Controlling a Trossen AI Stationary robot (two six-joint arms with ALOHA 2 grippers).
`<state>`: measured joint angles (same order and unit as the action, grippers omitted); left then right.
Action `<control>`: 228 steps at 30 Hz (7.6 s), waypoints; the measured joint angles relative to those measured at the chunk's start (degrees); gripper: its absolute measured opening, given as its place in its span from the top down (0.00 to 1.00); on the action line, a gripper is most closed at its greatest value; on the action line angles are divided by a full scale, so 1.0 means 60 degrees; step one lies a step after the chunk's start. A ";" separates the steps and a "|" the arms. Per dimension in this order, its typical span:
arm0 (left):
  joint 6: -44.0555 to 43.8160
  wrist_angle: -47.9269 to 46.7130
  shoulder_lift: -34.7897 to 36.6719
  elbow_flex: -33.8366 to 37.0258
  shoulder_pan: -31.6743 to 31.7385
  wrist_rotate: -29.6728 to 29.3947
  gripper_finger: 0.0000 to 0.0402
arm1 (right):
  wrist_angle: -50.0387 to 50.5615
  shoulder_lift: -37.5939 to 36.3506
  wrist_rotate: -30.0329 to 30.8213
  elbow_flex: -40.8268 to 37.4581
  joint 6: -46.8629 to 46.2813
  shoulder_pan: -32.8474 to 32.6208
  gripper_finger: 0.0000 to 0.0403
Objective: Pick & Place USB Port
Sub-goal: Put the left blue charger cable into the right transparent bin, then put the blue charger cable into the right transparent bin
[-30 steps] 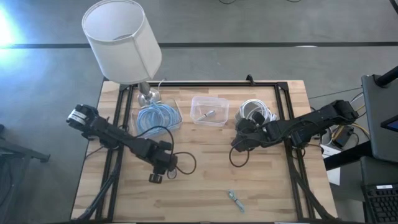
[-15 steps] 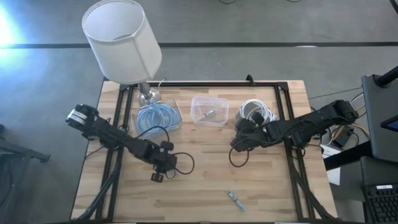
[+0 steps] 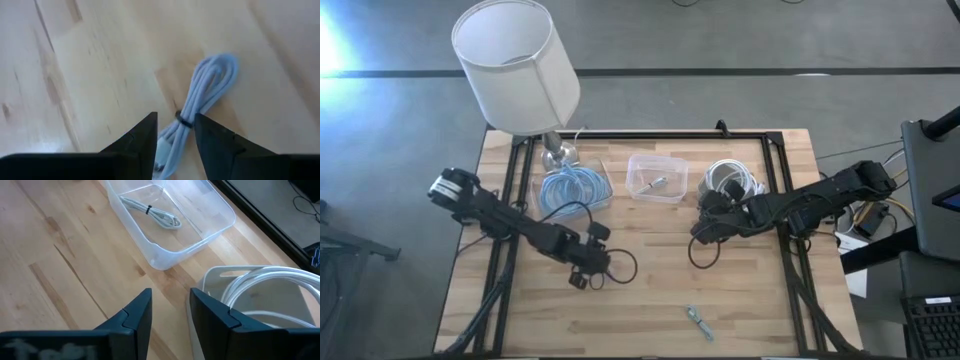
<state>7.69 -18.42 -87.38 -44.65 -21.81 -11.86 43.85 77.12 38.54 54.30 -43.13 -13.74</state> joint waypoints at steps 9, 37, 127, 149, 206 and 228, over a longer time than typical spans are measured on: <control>0.0036 0.0030 -0.0813 -0.0027 0.0058 0.0048 0.67 | -0.0014 0.0000 0.0000 0.0000 0.0011 0.0000 0.71; 0.0287 0.3914 -0.1036 -0.1684 0.1778 -0.2542 0.88 | -0.0069 0.0000 0.0000 0.0000 0.0047 0.0001 0.76; -0.2802 0.1549 -0.0381 -0.2682 0.3597 -0.1055 0.72 | -0.1815 0.0462 -0.3244 -0.0160 -0.3092 -0.2659 0.61; -0.2757 0.2737 -0.0392 -0.2195 0.3648 -0.1038 0.72 | -0.2807 0.5122 -0.5968 0.2157 -0.3314 -0.4127 0.58; -0.2052 0.2546 0.0580 -0.2195 0.3072 -0.0932 0.73 | 0.0817 0.2831 0.1009 0.3546 0.2978 -0.0482 0.94; -0.1687 0.1158 0.1339 -0.2199 0.3039 -0.1569 0.73 | -0.2162 0.4806 -0.0273 0.3246 0.7197 0.3233 0.94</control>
<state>-2.43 -11.47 -79.35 -57.84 -3.57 -21.28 30.88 105.96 36.91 73.78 0.05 5.66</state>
